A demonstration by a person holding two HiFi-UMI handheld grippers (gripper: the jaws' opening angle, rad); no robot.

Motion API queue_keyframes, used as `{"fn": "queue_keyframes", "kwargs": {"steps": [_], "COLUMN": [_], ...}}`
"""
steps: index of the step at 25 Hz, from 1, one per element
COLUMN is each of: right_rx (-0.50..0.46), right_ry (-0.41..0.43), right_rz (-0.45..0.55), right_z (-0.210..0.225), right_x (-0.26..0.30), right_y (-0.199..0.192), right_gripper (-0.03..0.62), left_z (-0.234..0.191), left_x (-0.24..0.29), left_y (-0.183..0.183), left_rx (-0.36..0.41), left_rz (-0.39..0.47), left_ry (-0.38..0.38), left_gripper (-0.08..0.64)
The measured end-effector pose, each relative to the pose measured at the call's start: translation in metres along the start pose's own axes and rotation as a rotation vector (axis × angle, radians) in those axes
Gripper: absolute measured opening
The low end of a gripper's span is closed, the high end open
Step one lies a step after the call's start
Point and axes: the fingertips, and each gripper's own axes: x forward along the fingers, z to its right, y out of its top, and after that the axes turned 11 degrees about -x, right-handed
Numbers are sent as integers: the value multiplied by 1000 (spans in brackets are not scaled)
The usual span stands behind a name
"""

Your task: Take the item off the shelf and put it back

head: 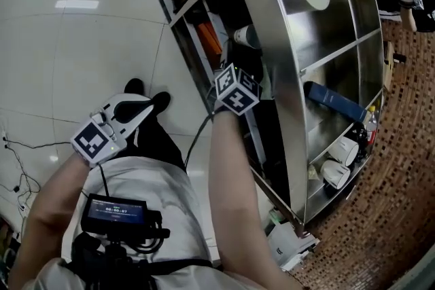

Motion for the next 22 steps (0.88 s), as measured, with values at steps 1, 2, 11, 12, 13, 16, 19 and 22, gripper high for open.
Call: {"fn": "queue_keyframes", "kwargs": {"steps": [1, 2, 11, 12, 13, 16, 19, 22], "right_rx": [-7, -10, -41, -34, -26, -29, -27, -41], "right_ry": [-2, -5, 9, 9, 8, 2, 11, 35], "right_rz": [3, 4, 31, 29, 29, 40, 54, 74], "right_z": [0, 1, 2, 3, 4, 8, 7, 4], "right_x": [4, 8, 34, 35, 35, 36, 35, 28], "right_y": [2, 3, 20, 19, 19, 20, 23, 29], "right_gripper": [377, 377, 374, 371, 337, 299, 304, 302], "left_z": [-1, -2, -2, -2, -1, -2, -1, 4], "left_x": [-1, -1, -3, -3, -3, -2, 0, 1], "left_y": [0, 0, -5, -5, -5, -4, -3, -4], "left_rx": [1, 0, -22, -25, -27, -26, -21, -27], "left_rz": [1, 2, 9, 10, 10, 10, 12, 8], "left_ry": [3, 5, 19, 19, 19, 19, 18, 15], "left_gripper": [2, 2, 2, 2, 2, 2, 2, 2]}}
